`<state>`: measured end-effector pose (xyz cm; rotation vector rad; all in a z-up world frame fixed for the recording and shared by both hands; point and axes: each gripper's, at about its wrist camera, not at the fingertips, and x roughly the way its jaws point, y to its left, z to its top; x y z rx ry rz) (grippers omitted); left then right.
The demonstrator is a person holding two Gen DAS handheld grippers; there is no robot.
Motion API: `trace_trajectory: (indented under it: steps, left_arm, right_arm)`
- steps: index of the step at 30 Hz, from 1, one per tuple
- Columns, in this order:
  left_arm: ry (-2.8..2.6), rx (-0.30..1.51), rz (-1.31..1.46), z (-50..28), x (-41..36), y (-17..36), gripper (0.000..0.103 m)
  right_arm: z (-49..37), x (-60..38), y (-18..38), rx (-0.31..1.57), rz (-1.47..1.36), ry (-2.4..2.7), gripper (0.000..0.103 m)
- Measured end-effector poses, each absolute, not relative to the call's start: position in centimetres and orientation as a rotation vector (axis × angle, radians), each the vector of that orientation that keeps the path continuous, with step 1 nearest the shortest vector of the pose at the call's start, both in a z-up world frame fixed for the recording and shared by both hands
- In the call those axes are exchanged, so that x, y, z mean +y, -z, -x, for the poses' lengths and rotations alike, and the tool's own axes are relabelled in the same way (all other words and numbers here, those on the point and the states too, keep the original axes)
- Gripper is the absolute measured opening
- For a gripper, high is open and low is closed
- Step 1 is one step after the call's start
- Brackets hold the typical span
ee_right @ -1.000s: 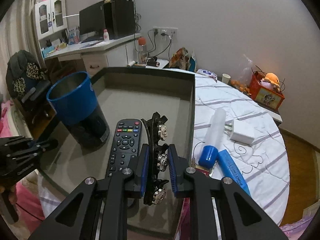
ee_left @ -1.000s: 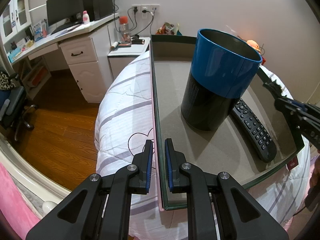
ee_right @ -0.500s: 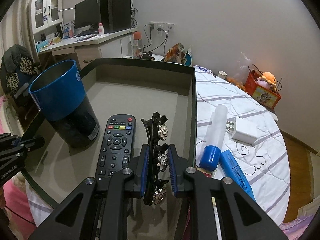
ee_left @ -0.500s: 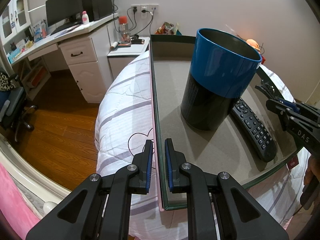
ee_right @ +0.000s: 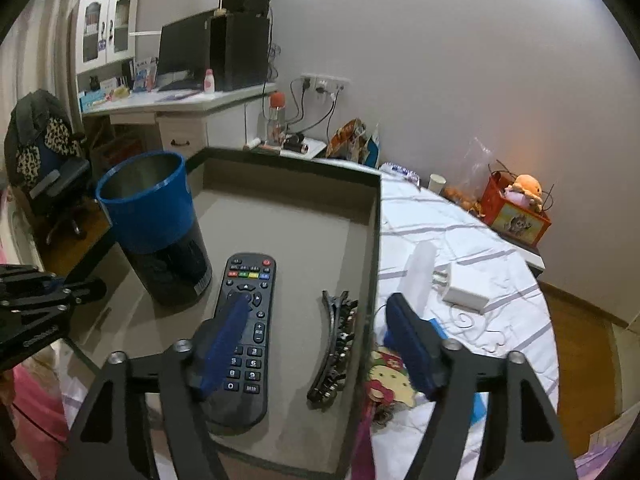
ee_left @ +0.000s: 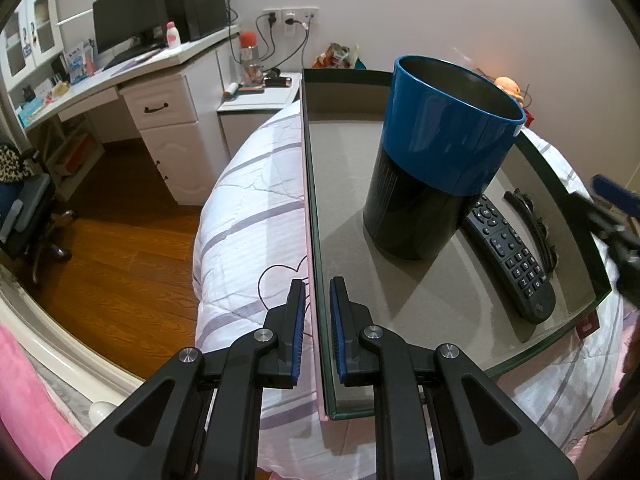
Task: Organize rigid objects
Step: 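Move the right tool to the blue highlighter and close on it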
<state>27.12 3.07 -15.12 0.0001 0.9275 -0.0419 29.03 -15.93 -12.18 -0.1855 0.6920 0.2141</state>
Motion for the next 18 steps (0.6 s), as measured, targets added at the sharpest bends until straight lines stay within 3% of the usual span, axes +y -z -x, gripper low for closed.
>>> trace_trajectory:
  steps: [12,15,18]
  left_arm:
    - [0.032,0.930,-0.003,-27.2,3.0,15.1,0.012]
    - [0.030,0.929,-0.007,-27.2,3.0,15.0,0.012]
    - [0.031,0.931,-0.002,-27.2,3.0,15.0,0.012]
  right_arm:
    - [-25.5,-24.6,7.9,0.566,0.019,-0.062,0.085]
    - [-24.8,-26.6,8.1,0.563,0.001,-0.014,0.103]
    - [-24.4,-28.1,8.7,0.568,-0.012,0.005,0.103]
